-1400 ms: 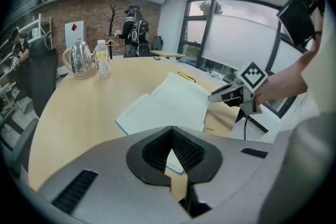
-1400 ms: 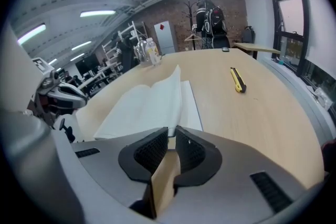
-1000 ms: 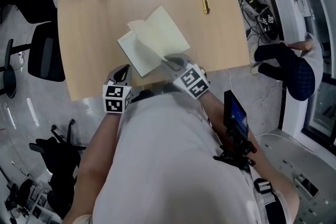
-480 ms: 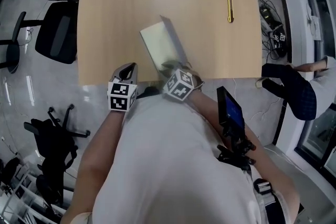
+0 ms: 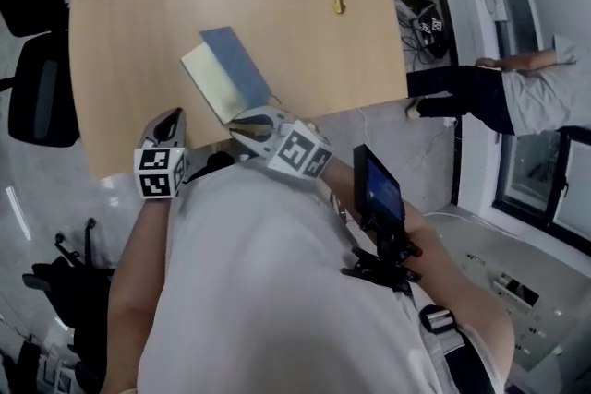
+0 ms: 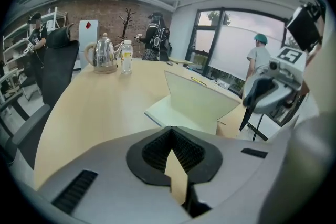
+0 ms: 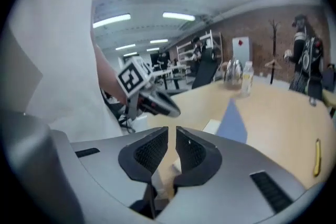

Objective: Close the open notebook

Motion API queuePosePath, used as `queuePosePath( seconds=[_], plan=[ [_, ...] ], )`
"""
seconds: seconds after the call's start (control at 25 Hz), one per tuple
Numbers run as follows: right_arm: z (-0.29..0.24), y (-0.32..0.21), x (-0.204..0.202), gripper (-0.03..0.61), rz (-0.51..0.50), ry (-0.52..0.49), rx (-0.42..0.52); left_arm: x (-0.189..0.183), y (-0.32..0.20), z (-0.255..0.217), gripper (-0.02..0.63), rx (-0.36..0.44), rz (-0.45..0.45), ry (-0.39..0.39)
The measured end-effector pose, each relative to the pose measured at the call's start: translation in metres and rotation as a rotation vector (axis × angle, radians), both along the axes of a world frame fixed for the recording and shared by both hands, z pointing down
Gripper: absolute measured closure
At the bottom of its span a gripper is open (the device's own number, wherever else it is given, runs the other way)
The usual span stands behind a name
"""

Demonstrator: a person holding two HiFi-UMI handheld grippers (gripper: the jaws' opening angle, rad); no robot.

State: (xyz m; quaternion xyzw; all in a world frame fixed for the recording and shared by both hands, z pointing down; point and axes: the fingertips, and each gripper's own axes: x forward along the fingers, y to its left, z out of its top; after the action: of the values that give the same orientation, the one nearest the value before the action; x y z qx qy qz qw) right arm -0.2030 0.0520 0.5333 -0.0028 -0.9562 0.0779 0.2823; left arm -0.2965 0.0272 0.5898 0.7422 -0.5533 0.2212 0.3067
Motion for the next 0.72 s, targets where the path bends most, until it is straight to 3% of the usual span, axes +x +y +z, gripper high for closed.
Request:
queuePosePath(
  seconds=[0.12, 0.24, 0.44, 0.72],
  plan=[
    [-0.059, -0.052, 0.024, 0.523, 0.162, -0.118, 0.138, 0.005, -0.008, -0.008, 0.611, 0.005, -0.009, 0.017],
    [-0.054, -0.095, 0.050, 0.518, 0.287, -0.056, 0.102, 0.017, -0.012, -0.012, 0.611, 0.016, -0.009, 0.028],
    [0.023, -0.093, 0.049, 0.511, 0.260, 0.143, -0.083, 0.012, 0.001, -0.020, 0.611, 0.019, -0.049, 0.015],
    [0.118, -0.058, 0.053, 0.512, 0.207, 0.415, -0.152, -0.001, 0.029, -0.014, 0.611, -0.006, -0.114, 0.012]
  ],
)
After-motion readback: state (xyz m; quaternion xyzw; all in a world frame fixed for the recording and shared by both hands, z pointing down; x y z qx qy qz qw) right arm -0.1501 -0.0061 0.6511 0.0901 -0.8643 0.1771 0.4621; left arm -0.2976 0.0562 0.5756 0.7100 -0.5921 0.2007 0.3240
